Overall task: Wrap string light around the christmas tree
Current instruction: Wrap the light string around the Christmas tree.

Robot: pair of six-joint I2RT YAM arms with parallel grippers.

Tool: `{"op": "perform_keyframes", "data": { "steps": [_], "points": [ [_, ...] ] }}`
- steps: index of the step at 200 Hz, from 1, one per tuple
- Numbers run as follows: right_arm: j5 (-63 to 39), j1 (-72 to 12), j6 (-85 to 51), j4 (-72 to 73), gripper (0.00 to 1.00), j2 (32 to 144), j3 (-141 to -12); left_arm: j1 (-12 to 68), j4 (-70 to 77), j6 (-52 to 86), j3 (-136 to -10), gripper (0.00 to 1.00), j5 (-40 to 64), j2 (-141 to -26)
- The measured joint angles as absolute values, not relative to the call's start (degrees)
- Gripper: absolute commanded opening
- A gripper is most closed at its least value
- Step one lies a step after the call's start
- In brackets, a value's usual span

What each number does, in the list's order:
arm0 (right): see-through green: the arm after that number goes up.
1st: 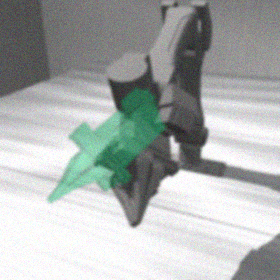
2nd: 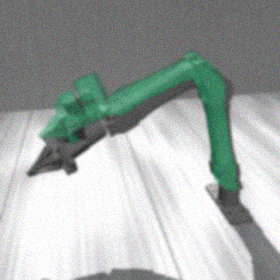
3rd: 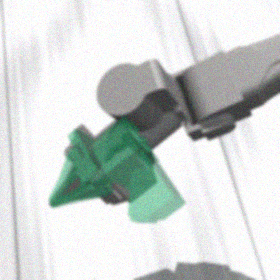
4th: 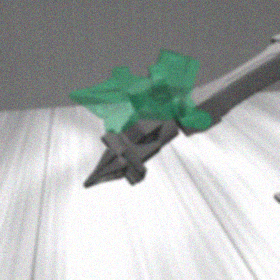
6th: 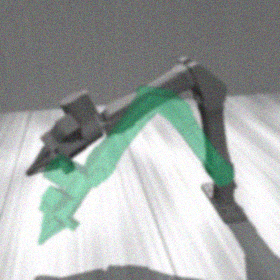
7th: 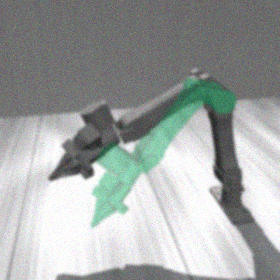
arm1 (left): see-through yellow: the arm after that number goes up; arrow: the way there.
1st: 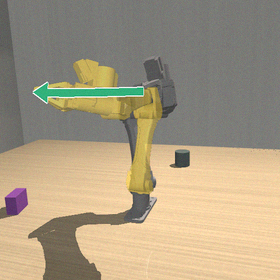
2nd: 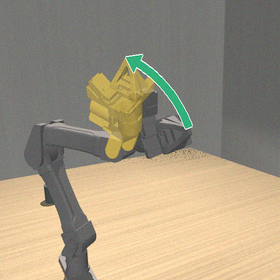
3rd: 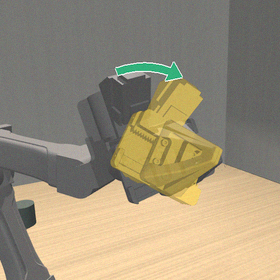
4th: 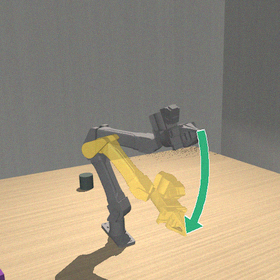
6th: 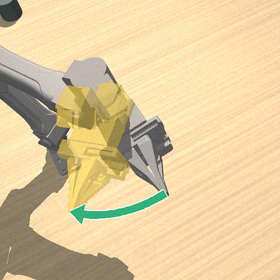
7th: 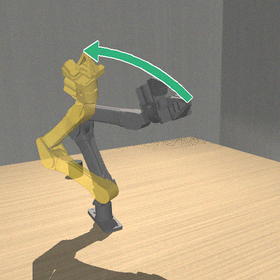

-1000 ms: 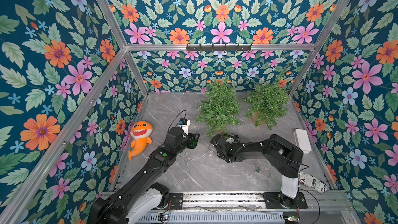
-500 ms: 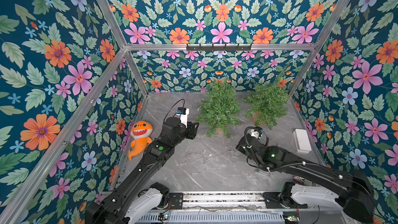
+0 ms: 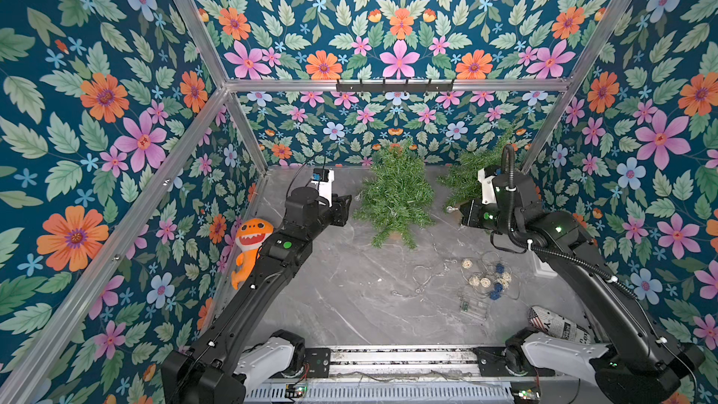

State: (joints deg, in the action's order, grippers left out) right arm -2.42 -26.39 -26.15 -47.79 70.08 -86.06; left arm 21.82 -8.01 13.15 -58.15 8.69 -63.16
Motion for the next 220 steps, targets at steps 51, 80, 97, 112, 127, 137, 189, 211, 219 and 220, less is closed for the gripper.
{"op": "perform_keyframes", "data": {
  "steps": [51,80,97,112,127,137,189,211,219,220],
  "points": [
    [-8.75,-22.35,-20.18,-51.07,0.0,81.41,-102.04,19.07,-5.61,12.05,-62.85,0.48,11.55,-69.67],
    [-12.32,-17.87,-19.51,-50.5,0.0,89.19,-110.1,16.23,-4.19,12.05,-68.73,0.5,13.74,-76.05],
    [-15.27,-16.19,-20.56,-49.74,0.0,95.81,-118.52,14.28,-3.01,12.05,-74.48,0.51,15.38,-81.34],
    [-17.78,-16.16,-20.8,-49.67,0.0,102.87,-128.44,12.97,-2.33,11.9,-80.14,0.53,17.74,-86.15],
    [-21.19,-15.49,-20.82,-49.65,0.0,111.0,-139.59,12.6,-1.17,11.66,-86.04,0.55,19.59,-91.35],
    [-23.0,-14.31,-21.08,-49.74,0.0,116.92,-147.13,12.64,-0.58,11.44,-90.04,0.57,21.26,-95.02],
    [-31.64,-10.94,-27.33,-45.76,0.0,133.34,-158.21,13.08,-0.01,8.08,-105.86,0.69,29.12,-111.28],
    [-34.04,-12.1,-29.3,-41.95,0.0,133.6,-153.91,13.67,-0.58,5.43,-109.82,0.72,32.12,-115.46],
    [-34.54,-12.73,-30.24,-41.01,0.0,134.47,-154.82,13.87,-0.84,4.67,-111.07,0.73,33.39,-116.75],
    [-34.57,-12.78,-30.24,-40.88,0.0,134.56,-154.95,13.89,-0.86,4.58,-111.15,0.73,33.47,-116.86]
  ]
}}
